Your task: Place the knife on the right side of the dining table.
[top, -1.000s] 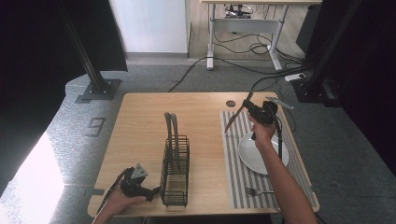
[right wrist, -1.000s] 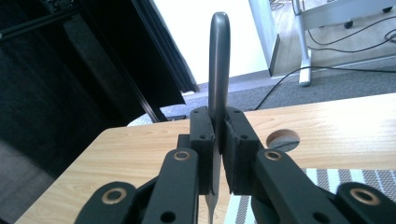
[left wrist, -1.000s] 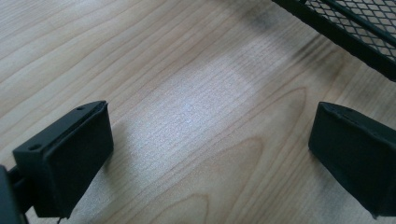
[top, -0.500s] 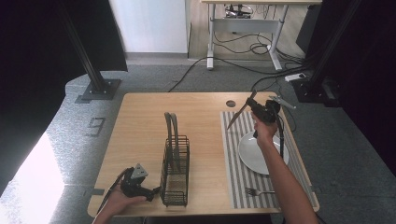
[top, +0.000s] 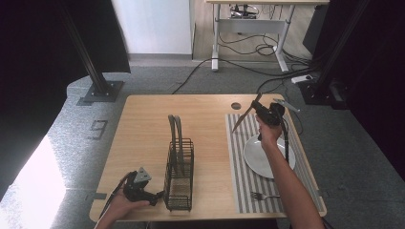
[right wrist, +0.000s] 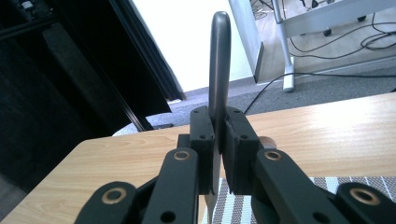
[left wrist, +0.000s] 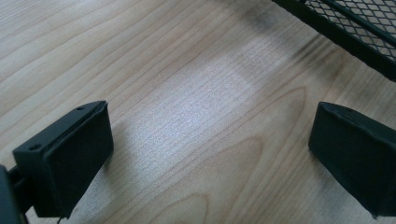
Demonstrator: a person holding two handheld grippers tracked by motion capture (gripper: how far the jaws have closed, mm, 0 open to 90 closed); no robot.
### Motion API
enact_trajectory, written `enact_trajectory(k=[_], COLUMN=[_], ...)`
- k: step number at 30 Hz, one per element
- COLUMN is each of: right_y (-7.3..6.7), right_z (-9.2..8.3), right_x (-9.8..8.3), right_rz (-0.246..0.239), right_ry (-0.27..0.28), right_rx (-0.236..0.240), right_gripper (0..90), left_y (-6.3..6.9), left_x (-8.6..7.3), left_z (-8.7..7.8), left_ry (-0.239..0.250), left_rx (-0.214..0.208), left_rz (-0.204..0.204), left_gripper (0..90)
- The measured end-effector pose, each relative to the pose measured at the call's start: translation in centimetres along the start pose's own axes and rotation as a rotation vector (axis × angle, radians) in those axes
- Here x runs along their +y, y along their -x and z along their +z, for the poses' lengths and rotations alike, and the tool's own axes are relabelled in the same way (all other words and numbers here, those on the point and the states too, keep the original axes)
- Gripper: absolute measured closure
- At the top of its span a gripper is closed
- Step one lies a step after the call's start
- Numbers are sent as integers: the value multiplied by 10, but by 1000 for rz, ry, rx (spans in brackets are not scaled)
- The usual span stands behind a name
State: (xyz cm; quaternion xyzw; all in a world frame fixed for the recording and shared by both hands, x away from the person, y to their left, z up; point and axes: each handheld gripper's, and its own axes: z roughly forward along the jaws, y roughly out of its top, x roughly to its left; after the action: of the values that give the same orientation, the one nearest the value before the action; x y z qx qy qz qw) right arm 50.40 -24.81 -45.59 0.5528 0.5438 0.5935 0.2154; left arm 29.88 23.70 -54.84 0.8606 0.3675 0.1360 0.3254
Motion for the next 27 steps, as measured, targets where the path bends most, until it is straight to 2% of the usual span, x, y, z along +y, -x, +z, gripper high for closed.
enact_trajectory(k=[15, 27], right_y=[21, 35], right_z=[-8, -12], right_x=[-1, 0], right_rz=[31, 41], right_ry=[-19, -63], right_rx=[-41, -70], right_gripper=[806, 779], left_y=[0, 0], left_x=[0, 0], left_z=[0, 0], left_ry=[0, -1], left_rx=[-1, -1], left_rz=[1, 2], left_gripper=[0, 0])
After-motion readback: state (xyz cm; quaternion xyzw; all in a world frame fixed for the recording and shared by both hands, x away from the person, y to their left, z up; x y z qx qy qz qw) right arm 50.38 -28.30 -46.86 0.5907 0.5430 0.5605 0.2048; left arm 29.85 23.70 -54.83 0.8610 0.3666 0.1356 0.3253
